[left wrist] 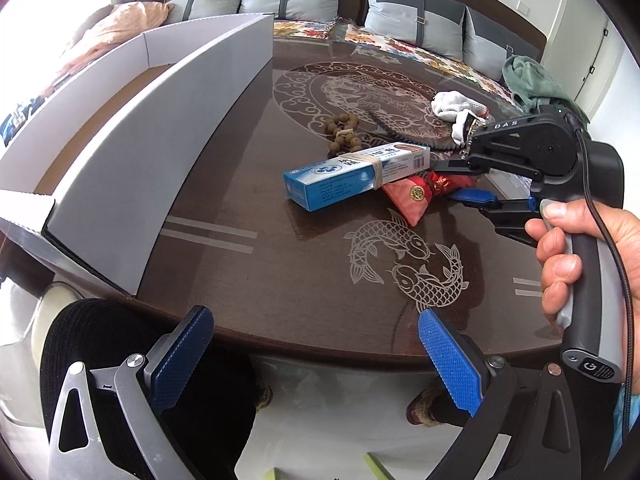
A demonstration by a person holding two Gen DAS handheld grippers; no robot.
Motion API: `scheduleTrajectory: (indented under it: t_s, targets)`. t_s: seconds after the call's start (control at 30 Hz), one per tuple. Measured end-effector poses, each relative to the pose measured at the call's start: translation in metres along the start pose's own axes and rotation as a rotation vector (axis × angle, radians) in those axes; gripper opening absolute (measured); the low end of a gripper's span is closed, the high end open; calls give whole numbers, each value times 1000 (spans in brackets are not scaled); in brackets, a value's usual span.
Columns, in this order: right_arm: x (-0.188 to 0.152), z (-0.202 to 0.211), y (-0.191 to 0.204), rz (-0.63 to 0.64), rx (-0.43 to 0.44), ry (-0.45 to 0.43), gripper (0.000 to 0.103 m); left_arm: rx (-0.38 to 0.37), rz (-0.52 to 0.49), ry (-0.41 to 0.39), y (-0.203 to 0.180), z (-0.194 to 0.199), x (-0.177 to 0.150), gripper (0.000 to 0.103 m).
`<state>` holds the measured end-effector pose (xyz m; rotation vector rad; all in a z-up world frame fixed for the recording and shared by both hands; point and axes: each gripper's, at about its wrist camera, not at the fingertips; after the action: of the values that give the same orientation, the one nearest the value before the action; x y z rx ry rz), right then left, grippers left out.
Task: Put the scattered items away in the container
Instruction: 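Grasp the red snack packet with the right gripper and lift it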
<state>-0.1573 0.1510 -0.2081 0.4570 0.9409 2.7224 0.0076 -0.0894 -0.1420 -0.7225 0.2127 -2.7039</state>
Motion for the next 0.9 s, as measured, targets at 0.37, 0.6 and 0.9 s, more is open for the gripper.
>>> scheduleTrajectory:
  t_s: [0.37,0.6,0.9]
  targets:
    - [-7,40,13,195,-71,-40,21,-4,4,28,-1,-9,0,103]
    - [-19,88,13,422,-185,-61,21,8,-95,47,-16,-9,3,103]
    - [-44,125,-13,540,-233,-141,21,-79,-314,117,-46,-16,71,103]
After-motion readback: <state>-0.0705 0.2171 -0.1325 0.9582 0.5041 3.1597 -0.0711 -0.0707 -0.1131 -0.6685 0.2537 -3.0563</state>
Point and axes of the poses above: each gripper's, at about its wrist camera, not at the fingertips, and z roughly against the way its jaws point, y to its left, x to its top, and after that the axes turned 14 degrees about z, right-handed
